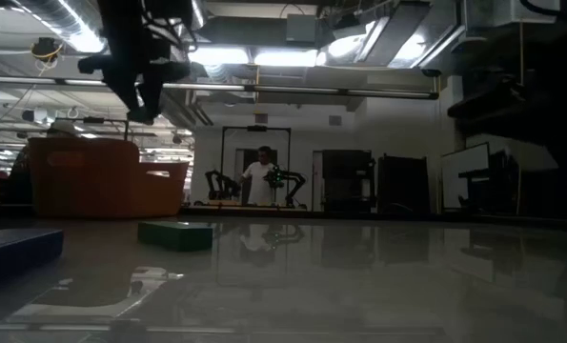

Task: Sort blocks by size
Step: Put the big green block into the orange bin

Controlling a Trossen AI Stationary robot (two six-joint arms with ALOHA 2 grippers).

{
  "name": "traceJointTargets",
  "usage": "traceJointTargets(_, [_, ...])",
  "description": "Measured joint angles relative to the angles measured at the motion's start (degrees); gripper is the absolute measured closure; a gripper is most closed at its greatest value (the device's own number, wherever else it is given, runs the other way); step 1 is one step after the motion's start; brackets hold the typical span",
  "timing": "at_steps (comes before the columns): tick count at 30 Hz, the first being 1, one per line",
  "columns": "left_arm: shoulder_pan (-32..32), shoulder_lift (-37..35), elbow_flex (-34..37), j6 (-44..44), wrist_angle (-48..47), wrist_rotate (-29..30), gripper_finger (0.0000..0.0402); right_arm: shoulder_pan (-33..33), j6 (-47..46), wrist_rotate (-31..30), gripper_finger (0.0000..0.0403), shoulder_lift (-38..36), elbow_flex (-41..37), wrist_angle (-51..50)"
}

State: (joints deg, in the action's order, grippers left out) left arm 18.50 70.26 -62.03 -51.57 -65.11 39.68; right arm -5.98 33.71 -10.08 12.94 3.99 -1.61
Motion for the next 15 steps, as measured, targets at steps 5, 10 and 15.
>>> traceJointTargets(5, [4.0, 0.0, 1.2, 2.1, 0.2, 0.0, 0.0227, 0.0, 0.0, -0.1, 0.0172, -3.6, 0.0, -2.8])
traceJointTargets(10, [5.6, 0.0, 1.3, 5.4, 3.3, 0.0, 0.0212, 0.0, 0.1, -0.2, 0.0172, -7.2, 0.1, -5.1])
traceJointTargets(15, [4.6, 0.0, 1.3, 7.3, 11.0, -3.1, 0.0217, 0.0, 0.9, -0.2, 0.0172, -10.8, 0.1, -5.6])
